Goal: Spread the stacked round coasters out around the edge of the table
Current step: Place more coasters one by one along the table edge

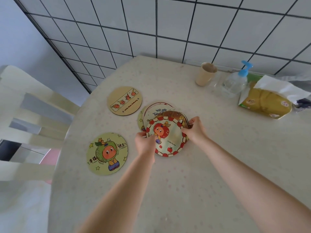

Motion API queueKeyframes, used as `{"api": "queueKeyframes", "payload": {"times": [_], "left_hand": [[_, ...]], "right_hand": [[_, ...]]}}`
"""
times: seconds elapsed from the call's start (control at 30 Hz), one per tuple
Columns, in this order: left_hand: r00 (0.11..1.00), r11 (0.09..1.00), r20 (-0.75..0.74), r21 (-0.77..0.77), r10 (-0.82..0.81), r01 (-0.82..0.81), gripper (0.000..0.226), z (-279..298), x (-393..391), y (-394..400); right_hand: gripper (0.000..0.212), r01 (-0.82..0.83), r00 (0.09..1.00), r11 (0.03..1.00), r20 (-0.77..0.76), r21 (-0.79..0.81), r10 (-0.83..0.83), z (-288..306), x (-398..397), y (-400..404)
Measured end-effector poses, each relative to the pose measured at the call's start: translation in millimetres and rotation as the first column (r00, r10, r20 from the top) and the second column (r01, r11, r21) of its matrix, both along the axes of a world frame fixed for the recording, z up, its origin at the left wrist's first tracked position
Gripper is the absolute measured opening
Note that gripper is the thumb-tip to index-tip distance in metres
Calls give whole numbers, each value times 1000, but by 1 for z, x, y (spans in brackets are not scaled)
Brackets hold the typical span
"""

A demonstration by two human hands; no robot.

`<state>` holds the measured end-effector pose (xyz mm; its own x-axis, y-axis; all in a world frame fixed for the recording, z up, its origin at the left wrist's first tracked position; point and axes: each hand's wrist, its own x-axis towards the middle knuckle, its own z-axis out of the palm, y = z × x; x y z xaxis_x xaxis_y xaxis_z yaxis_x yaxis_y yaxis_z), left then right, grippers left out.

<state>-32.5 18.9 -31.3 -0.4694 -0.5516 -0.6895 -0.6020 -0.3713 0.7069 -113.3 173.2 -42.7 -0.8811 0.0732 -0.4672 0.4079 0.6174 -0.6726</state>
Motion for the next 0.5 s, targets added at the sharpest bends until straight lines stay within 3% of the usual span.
{"api": "queueKeyframes", "payload": {"times": [0.13, 0.23, 0.5], "left_hand": [[1000, 994, -28, 106, 14, -11, 18, 4, 0, 6], [996, 988, -77, 148, -34, 45, 20, 6, 1, 9], [959, 966, -228, 155, -169, 207, 29, 16, 17, 14]], "right_hand": [[35, 0, 997, 1000, -79, -15, -1, -1, 6, 1], [35, -31, 998, 1000, -63, -4, 31, -2, 9, 5], [60, -78, 997, 997, 21, 14, 77, 6, 20, 1]]}}
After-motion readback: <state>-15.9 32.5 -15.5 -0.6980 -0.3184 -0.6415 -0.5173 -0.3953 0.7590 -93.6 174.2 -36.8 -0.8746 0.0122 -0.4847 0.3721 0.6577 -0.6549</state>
